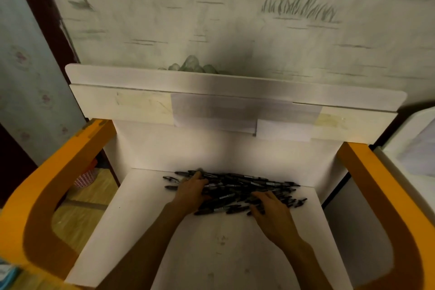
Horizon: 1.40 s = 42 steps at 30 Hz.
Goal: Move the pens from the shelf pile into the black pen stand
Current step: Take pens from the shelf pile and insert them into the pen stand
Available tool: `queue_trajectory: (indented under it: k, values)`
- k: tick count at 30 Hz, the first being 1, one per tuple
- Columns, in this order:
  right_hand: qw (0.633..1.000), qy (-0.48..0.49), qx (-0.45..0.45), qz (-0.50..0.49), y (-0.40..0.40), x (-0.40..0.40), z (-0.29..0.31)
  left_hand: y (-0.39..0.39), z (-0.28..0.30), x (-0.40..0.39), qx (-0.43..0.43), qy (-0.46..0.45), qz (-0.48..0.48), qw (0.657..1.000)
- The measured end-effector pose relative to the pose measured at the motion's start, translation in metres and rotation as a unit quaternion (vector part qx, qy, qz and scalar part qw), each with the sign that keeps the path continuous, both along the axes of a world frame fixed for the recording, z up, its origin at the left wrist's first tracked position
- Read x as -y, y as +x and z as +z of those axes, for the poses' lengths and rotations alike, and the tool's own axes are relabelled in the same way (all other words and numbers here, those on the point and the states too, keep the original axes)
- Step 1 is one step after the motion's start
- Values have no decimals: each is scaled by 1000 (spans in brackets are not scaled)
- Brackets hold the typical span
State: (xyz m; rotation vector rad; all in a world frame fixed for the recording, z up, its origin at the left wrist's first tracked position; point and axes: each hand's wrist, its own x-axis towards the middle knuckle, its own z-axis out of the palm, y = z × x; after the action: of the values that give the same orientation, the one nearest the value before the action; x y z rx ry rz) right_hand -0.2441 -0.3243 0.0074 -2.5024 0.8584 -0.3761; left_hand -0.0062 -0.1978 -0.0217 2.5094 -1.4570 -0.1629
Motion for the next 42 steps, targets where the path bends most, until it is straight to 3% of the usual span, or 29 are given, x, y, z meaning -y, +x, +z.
queue_trajectory:
  k: [6, 15, 21, 30, 37, 42]
  values:
    - [1000, 0, -6, 3, -1, 0, -2, -3, -5, 2, 32, 43, -26, 998]
    - [1000, -2, 0, -1, -4, 3, -4, 3, 0, 0, -63, 41, -49, 996]
    - [1000, 0, -3, 0, -8, 4, 2, -3, 0, 7, 54, 93, -55, 993]
    - [1000, -12, -5, 3, -8, 4, 7, -11, -6, 0, 122, 93, -47, 987]
    - [1000, -12, 14, 8, -9, 5, 8, -9, -4, -8, 93, -15, 12, 995]
    - [1000, -12, 26, 12, -10, 5, 5, -11, 30, -12, -77, -235, 108, 963]
